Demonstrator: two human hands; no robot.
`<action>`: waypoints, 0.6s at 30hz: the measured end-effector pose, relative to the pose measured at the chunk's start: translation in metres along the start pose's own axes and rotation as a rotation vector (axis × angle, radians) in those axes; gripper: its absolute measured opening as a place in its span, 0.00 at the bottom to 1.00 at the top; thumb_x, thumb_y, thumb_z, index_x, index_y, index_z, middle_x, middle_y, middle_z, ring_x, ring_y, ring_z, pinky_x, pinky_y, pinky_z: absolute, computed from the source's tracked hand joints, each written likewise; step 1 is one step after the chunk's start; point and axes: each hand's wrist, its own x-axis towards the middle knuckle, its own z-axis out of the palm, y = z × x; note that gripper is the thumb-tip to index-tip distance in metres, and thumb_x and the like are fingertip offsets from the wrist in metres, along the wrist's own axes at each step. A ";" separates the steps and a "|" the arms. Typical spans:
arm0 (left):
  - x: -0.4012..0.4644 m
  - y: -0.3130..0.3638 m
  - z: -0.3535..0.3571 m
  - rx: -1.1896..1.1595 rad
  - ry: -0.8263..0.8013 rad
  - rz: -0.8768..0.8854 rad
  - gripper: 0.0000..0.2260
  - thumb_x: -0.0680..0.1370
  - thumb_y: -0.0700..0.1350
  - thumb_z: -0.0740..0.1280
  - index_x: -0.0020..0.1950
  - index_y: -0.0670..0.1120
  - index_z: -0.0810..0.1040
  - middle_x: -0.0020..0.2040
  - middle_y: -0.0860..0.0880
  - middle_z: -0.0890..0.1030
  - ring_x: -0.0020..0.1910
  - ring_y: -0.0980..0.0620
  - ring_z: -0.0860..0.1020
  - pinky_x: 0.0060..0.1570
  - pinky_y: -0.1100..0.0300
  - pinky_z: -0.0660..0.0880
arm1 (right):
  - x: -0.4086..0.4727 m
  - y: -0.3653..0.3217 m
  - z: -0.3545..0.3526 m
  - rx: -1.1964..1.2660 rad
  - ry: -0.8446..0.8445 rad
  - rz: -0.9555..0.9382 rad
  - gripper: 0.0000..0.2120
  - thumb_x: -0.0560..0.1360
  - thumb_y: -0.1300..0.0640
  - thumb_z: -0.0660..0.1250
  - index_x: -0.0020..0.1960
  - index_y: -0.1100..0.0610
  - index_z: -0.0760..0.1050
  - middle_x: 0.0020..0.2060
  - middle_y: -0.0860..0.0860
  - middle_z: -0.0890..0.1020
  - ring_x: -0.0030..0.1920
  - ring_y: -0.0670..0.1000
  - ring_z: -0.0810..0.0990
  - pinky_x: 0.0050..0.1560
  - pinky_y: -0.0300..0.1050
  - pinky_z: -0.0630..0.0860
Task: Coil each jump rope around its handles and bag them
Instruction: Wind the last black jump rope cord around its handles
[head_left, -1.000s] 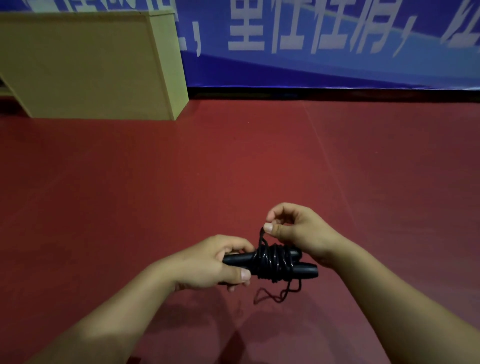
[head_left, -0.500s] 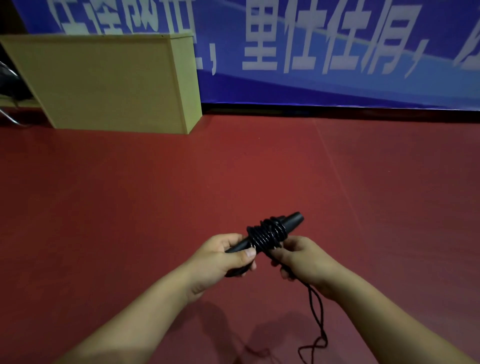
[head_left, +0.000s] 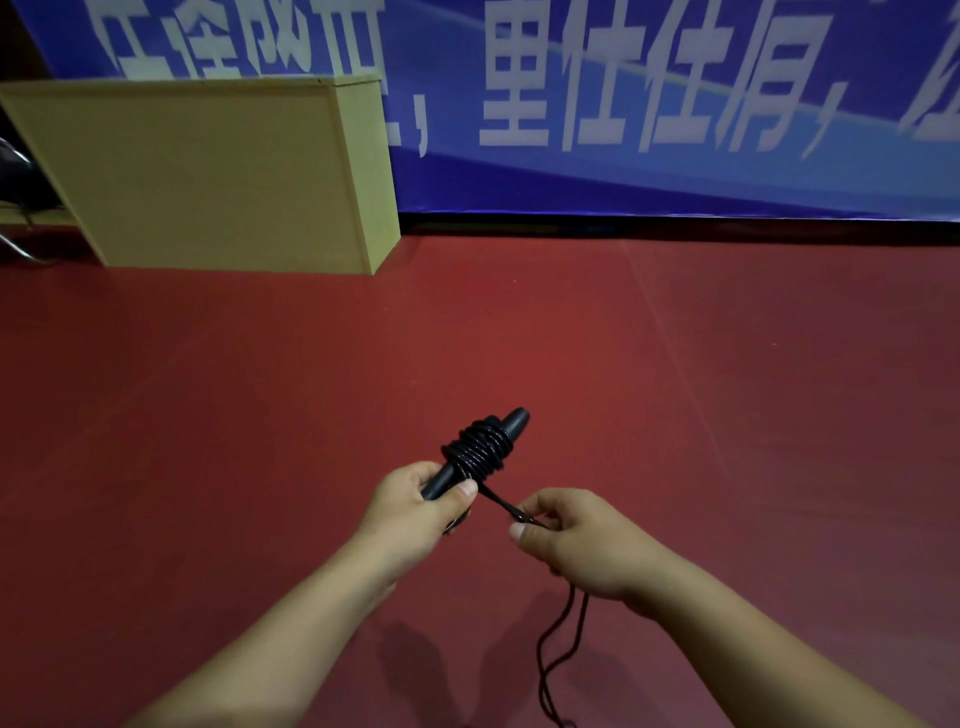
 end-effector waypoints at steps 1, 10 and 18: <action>0.001 -0.001 0.000 0.006 0.011 -0.004 0.03 0.77 0.44 0.71 0.45 0.45 0.80 0.35 0.50 0.81 0.33 0.55 0.76 0.39 0.58 0.72 | -0.001 -0.001 0.000 -0.035 0.012 -0.010 0.07 0.77 0.48 0.67 0.49 0.51 0.78 0.35 0.45 0.78 0.35 0.44 0.75 0.41 0.40 0.72; 0.008 -0.011 0.004 0.082 0.041 -0.001 0.02 0.77 0.45 0.70 0.46 0.47 0.79 0.34 0.50 0.79 0.31 0.54 0.77 0.41 0.54 0.75 | -0.005 -0.007 -0.002 -0.287 0.020 -0.073 0.08 0.78 0.48 0.63 0.53 0.50 0.77 0.37 0.43 0.75 0.36 0.42 0.72 0.34 0.36 0.67; 0.013 -0.007 0.006 0.238 0.099 0.039 0.04 0.79 0.45 0.69 0.49 0.45 0.77 0.36 0.47 0.78 0.28 0.55 0.76 0.29 0.66 0.72 | -0.006 -0.011 -0.002 -0.274 0.008 -0.086 0.10 0.81 0.54 0.59 0.51 0.54 0.79 0.39 0.49 0.85 0.26 0.35 0.74 0.27 0.27 0.66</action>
